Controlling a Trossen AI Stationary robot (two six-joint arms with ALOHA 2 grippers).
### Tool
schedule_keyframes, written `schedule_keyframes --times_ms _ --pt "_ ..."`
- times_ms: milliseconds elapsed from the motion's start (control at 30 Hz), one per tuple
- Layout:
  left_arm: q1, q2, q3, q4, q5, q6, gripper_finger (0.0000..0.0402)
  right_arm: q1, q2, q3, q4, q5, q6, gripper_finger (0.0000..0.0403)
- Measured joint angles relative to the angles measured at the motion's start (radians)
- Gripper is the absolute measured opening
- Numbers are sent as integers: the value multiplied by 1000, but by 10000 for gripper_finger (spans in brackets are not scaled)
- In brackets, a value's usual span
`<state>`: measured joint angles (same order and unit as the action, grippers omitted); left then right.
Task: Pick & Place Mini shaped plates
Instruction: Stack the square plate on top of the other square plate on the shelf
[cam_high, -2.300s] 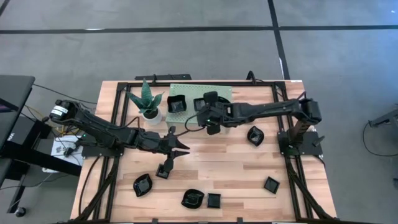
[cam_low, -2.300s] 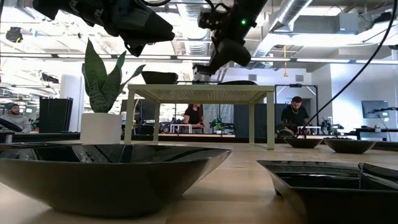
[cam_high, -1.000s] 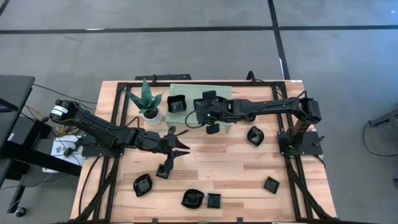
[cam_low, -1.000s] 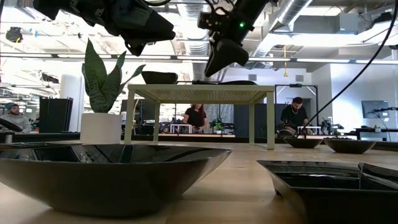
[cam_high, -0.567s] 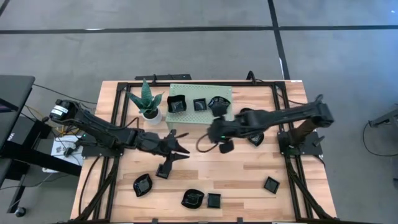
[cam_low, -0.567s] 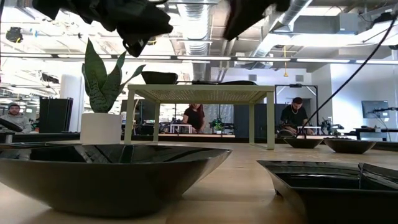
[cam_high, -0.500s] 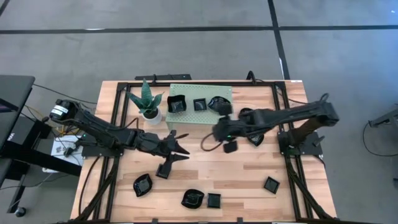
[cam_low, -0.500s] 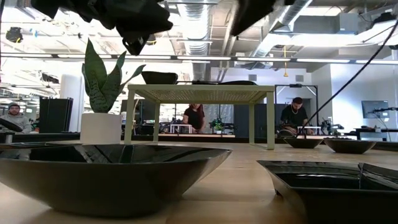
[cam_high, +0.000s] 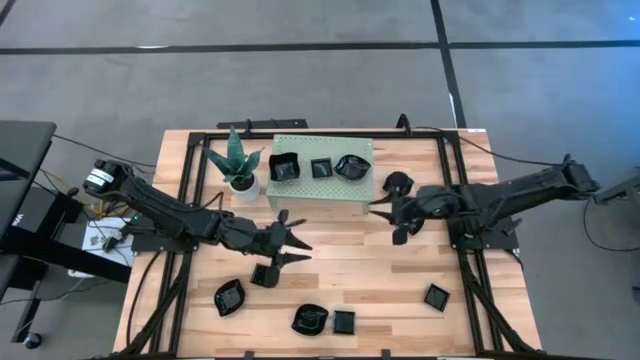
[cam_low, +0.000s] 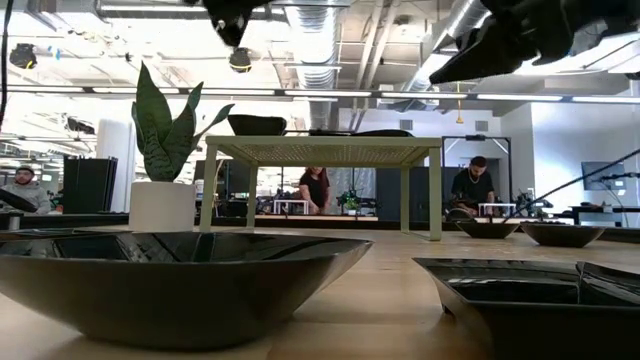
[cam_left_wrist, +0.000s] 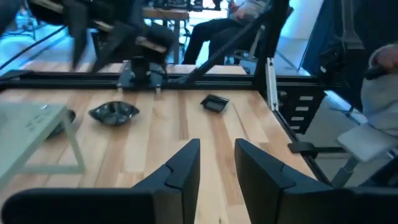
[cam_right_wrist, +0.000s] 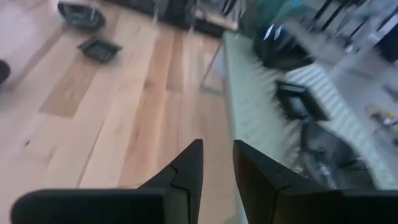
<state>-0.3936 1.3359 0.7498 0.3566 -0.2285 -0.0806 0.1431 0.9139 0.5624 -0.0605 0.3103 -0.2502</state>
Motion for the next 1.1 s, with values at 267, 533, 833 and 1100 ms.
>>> schedule_keyframes --times_ms 267,533,833,1100 --pt "-63 161 146 -360 -30 -92 103 -39 -116 -11 -29 -3 73 82" --pt "-195 173 147 -606 -29 -435 103 -39 -105 -11 -39 -3 61 82" --pt "-384 213 50 -633 -44 -609 103 -39 -57 -11 -27 -3 57 82" --pt "-382 210 -26 -628 -127 -627 103 -39 -56 -11 -8 -3 58 82"
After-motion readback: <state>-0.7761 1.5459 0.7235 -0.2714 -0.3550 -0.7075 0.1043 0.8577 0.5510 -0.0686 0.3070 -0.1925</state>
